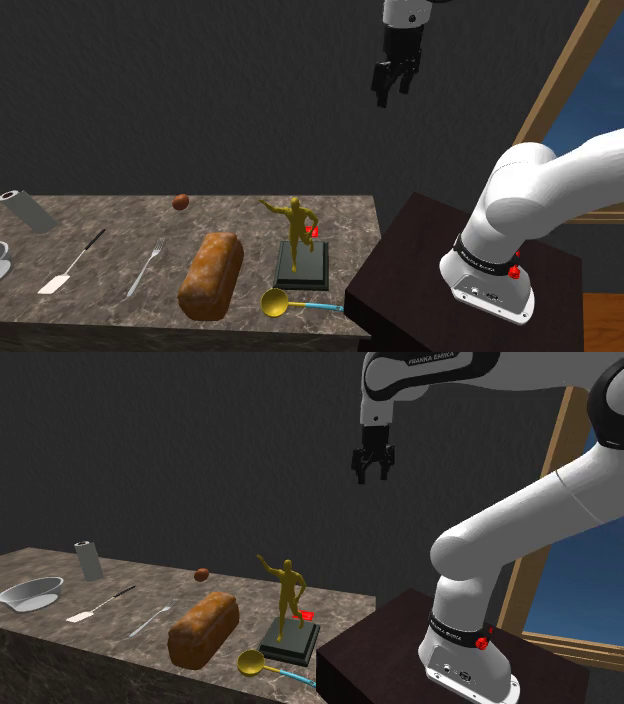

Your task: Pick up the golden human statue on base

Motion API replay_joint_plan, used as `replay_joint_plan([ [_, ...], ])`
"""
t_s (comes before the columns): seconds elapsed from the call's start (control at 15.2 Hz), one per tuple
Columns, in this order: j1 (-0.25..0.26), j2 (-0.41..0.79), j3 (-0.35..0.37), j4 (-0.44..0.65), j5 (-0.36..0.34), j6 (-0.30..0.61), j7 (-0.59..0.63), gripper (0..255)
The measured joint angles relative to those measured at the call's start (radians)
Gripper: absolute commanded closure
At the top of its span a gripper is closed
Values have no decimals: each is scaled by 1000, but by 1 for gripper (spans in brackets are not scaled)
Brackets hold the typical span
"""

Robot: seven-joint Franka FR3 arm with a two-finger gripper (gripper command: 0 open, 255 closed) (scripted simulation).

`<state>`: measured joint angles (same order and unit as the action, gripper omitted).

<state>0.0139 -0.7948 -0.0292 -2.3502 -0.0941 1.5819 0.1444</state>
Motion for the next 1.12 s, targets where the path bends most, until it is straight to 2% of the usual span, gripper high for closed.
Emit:
replay_joint_plan([
  [0.26, 11, 32, 17, -25, 21, 51, 25, 0],
  [0.46, 27, 73, 40, -75, 48, 139, 58, 0],
  [1.12, 86, 339, 132, -102, 136, 422, 168, 0],
])
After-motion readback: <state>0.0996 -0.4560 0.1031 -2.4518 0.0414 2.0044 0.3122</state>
